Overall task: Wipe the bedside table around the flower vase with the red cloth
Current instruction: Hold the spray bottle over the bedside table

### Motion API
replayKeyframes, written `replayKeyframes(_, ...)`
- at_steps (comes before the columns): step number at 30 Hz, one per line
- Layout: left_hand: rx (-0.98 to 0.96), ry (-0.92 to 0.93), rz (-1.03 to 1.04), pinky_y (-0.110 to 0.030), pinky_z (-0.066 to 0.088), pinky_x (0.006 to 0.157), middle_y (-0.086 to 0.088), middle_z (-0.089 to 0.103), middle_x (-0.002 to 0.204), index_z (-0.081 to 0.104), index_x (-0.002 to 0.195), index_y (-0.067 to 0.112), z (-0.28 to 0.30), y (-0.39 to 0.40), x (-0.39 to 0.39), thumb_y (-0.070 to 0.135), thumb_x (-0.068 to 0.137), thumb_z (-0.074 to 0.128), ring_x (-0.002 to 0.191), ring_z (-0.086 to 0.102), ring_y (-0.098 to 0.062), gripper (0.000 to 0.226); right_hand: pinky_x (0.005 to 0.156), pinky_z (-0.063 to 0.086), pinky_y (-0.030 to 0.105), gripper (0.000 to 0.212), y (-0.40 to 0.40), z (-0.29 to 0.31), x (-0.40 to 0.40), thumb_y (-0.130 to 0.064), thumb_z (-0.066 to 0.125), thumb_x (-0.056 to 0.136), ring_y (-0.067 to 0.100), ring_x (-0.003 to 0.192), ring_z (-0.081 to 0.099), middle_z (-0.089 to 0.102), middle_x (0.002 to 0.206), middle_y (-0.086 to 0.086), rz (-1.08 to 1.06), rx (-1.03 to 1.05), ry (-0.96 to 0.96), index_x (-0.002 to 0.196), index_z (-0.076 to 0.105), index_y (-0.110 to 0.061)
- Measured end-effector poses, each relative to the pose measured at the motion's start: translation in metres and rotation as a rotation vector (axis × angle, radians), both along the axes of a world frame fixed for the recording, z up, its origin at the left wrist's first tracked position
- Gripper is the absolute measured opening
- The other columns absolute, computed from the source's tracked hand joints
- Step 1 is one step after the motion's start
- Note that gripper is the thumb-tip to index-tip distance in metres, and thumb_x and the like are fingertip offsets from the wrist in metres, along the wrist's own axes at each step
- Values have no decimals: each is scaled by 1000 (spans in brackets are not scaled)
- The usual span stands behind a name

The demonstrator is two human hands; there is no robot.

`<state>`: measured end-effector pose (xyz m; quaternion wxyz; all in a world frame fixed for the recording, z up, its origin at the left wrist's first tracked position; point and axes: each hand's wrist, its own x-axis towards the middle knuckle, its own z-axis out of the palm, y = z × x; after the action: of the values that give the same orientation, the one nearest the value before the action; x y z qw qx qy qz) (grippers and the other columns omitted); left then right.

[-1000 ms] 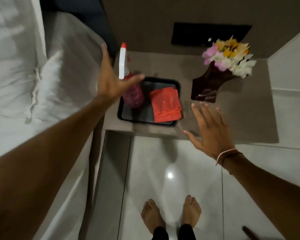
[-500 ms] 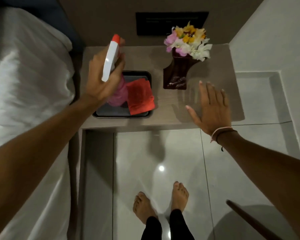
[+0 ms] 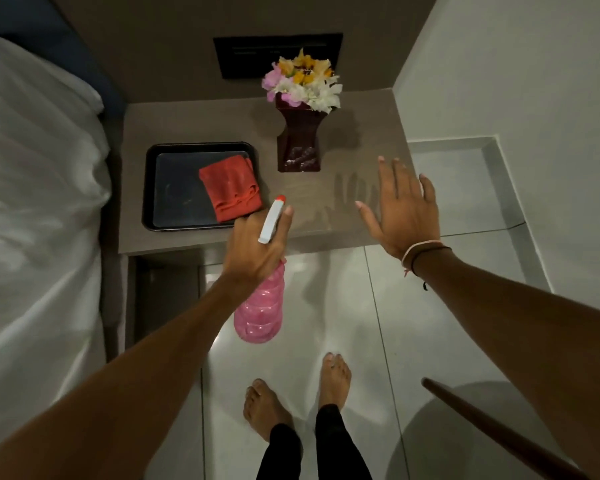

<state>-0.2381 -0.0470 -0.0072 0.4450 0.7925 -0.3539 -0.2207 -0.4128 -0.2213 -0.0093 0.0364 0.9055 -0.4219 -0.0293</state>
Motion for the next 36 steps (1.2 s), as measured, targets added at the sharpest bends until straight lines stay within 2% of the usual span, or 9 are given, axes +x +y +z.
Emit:
replayKeyframes(7, 65, -139, -28, -31, 51, 51, -4, 56, 60, 57, 76, 15, -15, -7, -5, 36, 105, 57, 48, 52, -14, 36, 116, 34, 57, 80, 20, -4, -7, -60, 33, 98, 39, 141, 42, 39, 155, 23, 2, 22, -3, 157, 22, -8)
replayKeyframes(13, 99, -176, -26, -21, 39, 47, -2, 53, 54, 63, 74, 7, -12, -12, 1, 37, 106, 56, 45, 51, -17, 45, 115, 35, 57, 79, 27, -4, -5, -60, 35, 97, 40, 138, 46, 43, 153, 23, 27, 29, -1, 155, 26, -7)
replayKeyframes(18, 62, -142, -62, -39, 61, 53, -20, 65, 66, 66, 86, 0, -10, -8, 8, 35, 106, 57, 55, 66, -32, 41, 115, 34, 57, 80, 25, -7, 4, -61, 35, 97, 39, 139, 45, 42, 154, 23, 45, 41, 9, 156, 26, -7)
replayKeyframes(21, 82, -156, -4, -8, 50, 47, -7, 63, 63, 61, 82, 13, -2, 1, 33, 35, 107, 54, 49, 65, -3, 34, 116, 33, 58, 80, 25, -13, 16, -60, 34, 97, 40, 139, 45, 42, 154, 24, 75, 59, -14, 156, 26, -6)
replayKeyframes(25, -37, -235, 82, -41, 63, 55, -22, 72, 74, 68, 91, -6, 25, 11, 79, 30, 109, 52, 60, 73, -33, 43, 116, 33, 56, 80, 32, -21, 42, -61, 33, 97, 38, 138, 46, 42, 154, 22, 124, 76, -14, 156, 25, -8)
replayKeyframes(28, -121, -336, 212, -51, 62, 65, -27, 74, 80, 69, 90, -10, 39, 9, 124, 35, 109, 49, 69, 73, -38, 52, 114, 35, 53, 79, 41, -29, 71, -61, 34, 97, 37, 136, 47, 44, 153, 20, 161, 101, -40, 155, 29, -8)
replayKeyframes(30, -145, -401, 269, -48, 60, 71, -20, 74, 79, 70, 88, -6, 44, 4, 156, 40, 108, 43, 72, 73, -28, 57, 112, 37, 50, 78, 45, -36, 93, -61, 32, 97, 35, 135, 48, 45, 151, 19, 188, 128, -53, 155, 28, -8)
replayKeyframes(33, -233, -424, 340, -7, 50, 62, 15, 54, 64, 63, 80, 16, 43, -11, 188, 31, 109, 47, 64, 63, 10, 36, 102, 43, 46, 77, 51, -45, 124, -60, 31, 97, 33, 127, 53, 52, 144, 16, 234, 160, -28, 155, 27, -9)
replayKeyframes(36, -302, -467, 362, 9, 39, 66, 29, 36, 66, 38, 75, 41, 32, -26, 206, 23, 107, 52, 68, 53, 32, 40, 92, 47, 47, 72, 51, -48, 157, -60, 32, 99, 37, 116, 59, 59, 133, 18, 221, 228, 24, 150, 33, -9)
